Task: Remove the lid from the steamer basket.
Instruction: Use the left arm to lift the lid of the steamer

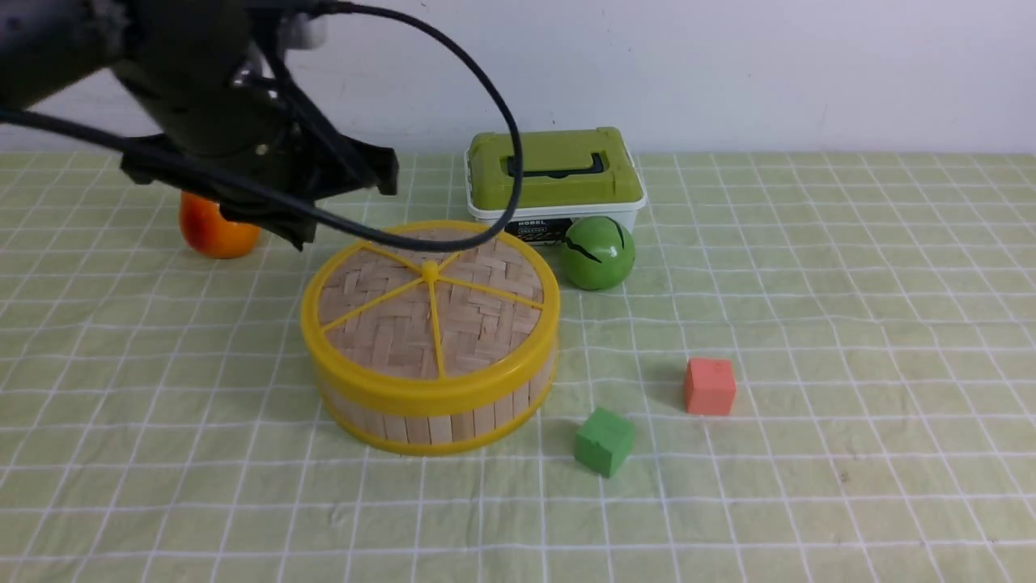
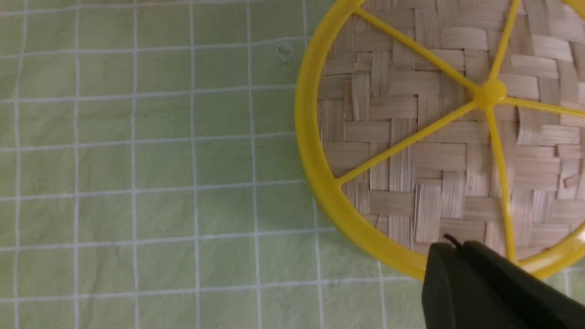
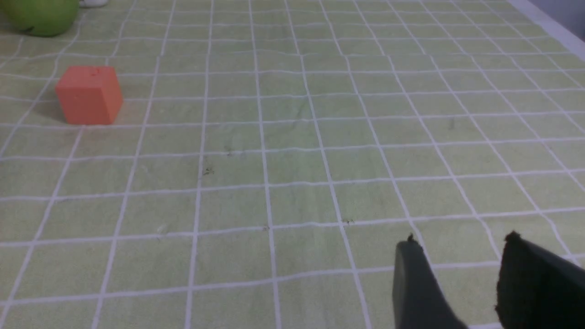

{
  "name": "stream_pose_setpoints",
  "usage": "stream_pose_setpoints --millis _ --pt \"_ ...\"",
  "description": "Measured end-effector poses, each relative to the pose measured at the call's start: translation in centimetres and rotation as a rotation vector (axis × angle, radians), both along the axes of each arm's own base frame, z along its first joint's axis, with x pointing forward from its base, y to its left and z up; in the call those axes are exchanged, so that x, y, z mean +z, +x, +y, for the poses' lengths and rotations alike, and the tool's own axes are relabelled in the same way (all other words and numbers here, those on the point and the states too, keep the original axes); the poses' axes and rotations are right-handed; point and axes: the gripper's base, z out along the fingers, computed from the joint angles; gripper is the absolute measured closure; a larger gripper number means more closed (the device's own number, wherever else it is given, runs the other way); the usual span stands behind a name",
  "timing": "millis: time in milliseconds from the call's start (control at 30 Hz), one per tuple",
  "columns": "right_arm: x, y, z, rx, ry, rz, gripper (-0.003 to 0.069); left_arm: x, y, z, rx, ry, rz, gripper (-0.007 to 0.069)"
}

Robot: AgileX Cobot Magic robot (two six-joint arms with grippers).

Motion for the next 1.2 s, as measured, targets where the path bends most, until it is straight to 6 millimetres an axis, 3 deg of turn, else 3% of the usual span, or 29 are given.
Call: stream_pose_setpoints --millis 333,433,467,667,1200 --pt "0.0 0.0 0.0 0.000 0.000 0.000 0.0418 -2.6 4.9 -3.3 -0.089 -0.079 0.006 0.0363" --pt "0.0 0.0 0.0 0.000 0.000 0.000 0.0418 -4.1 5.7 -3.9 -0.095 -0.104 0.026 0.0328" --pt "0.0 0.0 0.0 0.000 0.000 0.000 0.0418 -5.5 6.3 -4.2 -0.094 -0.096 0.057 0.0316" --pt "0.0 0.0 0.0 0.000 0.000 0.000 0.0418 -8.3 7.7 -4.7 -0.099 -0.067 0.065 0.0312" --pt "0.0 0.0 0.0 0.000 0.000 0.000 0.0418 -8.8 8.4 -5.2 -0.106 -0.109 0.019 0.0323"
